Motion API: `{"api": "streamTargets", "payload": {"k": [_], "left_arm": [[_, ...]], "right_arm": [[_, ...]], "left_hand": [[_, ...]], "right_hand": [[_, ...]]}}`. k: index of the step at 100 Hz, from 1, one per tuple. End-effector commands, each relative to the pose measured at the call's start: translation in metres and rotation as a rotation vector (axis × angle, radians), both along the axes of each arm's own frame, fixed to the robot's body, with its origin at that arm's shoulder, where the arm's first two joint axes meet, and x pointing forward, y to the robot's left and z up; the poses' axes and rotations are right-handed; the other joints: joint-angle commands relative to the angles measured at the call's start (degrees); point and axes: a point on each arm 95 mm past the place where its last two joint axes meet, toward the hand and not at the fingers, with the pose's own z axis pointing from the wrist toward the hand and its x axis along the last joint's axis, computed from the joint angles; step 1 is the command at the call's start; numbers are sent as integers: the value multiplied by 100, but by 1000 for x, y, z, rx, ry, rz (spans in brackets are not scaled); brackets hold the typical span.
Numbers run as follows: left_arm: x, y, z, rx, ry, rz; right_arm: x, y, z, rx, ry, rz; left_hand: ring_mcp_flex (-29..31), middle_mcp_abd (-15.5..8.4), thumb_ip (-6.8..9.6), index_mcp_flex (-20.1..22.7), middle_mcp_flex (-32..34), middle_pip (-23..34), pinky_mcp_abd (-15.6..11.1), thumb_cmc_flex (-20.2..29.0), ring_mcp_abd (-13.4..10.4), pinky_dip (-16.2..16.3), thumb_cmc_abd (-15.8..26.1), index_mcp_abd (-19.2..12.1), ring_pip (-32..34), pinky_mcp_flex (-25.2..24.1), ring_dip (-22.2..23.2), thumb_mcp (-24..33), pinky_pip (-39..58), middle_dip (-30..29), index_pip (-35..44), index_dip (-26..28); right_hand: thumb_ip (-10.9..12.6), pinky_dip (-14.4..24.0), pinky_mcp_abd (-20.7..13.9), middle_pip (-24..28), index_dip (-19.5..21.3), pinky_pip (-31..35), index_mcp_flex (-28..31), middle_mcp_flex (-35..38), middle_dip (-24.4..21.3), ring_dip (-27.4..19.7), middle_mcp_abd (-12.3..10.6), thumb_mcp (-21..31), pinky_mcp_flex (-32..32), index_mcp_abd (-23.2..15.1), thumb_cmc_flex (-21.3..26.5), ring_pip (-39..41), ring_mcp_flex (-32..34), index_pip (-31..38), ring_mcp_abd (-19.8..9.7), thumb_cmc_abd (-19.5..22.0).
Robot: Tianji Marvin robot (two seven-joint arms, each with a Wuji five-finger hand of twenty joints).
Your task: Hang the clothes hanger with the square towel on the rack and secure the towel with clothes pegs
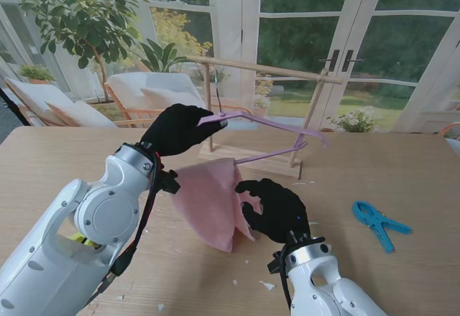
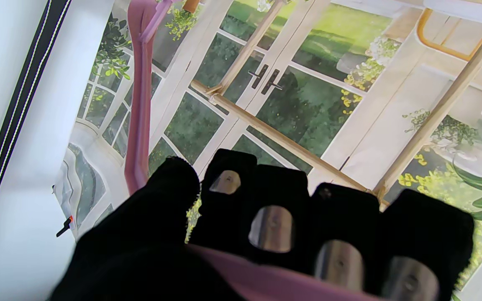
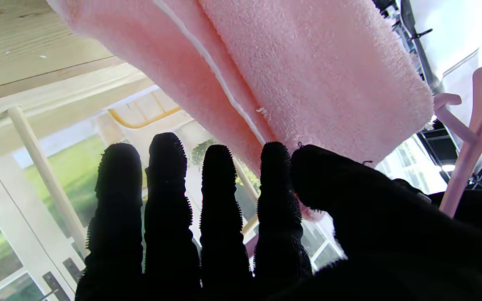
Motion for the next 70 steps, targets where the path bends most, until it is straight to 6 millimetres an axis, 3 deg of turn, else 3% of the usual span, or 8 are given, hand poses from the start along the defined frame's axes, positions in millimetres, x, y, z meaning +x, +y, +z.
{"api": "streamTargets", "payload": {"k": [1,10,25,33,48,70], "left_arm": [[-3,-2,6,-9,4,-14],[-4,-3,6,-15,13,-18],[-5,-2,8,-26,25,-24],[-7,-2,10,-31,27,-29],[-9,-2,12,-44,45,-39],[-10,-2,13,-54,52,-41]], "right_arm": [[0,3,-3,18,31,2],[3,4,-4,34,47,4],[9,6,-5,67,67,-11],[12,7,-6,97,82,-3],[17,11,-5,134,96,-2],[21,16,-4,172,116,8]], "left_hand": [[284,-147,177,237,244,295,-87,127,-275,186,350,-51,719,203,109,-141,1708,7,172,164],[284,-144,179,242,244,295,-88,123,-275,186,354,-44,719,203,109,-143,1708,5,163,159],[284,-143,182,243,244,296,-91,126,-276,187,346,-44,721,204,110,-141,1708,3,160,157],[284,-143,183,243,244,297,-93,126,-277,189,337,-44,722,203,112,-142,1708,1,160,157],[284,-143,185,243,244,297,-93,128,-281,192,338,-44,722,203,113,-139,1708,0,160,157],[284,-135,188,250,244,295,-91,133,-283,195,325,-24,722,203,114,-137,1708,-3,143,148]], "right_hand": [[-316,3748,-161,135,-189,166,44,-88,83,66,-68,124,-29,-365,157,127,-49,-42,-95,96],[-353,3751,-168,147,-306,187,34,-83,101,73,-90,166,-34,-641,301,159,-57,-55,-117,190],[-355,3748,-190,171,-465,202,-36,-116,123,72,-108,114,-62,-741,496,198,-95,-113,-135,319],[-337,3766,-272,243,-444,209,-156,-276,164,93,-141,9,-158,-777,318,247,-226,-157,-176,224],[-372,3842,-387,554,-180,240,-648,-693,350,187,-144,11,-285,516,-128,429,-504,-132,-243,-178],[-397,3857,-403,640,193,221,-374,-749,394,190,-117,105,-352,331,-153,471,-575,389,-250,-308]]}}
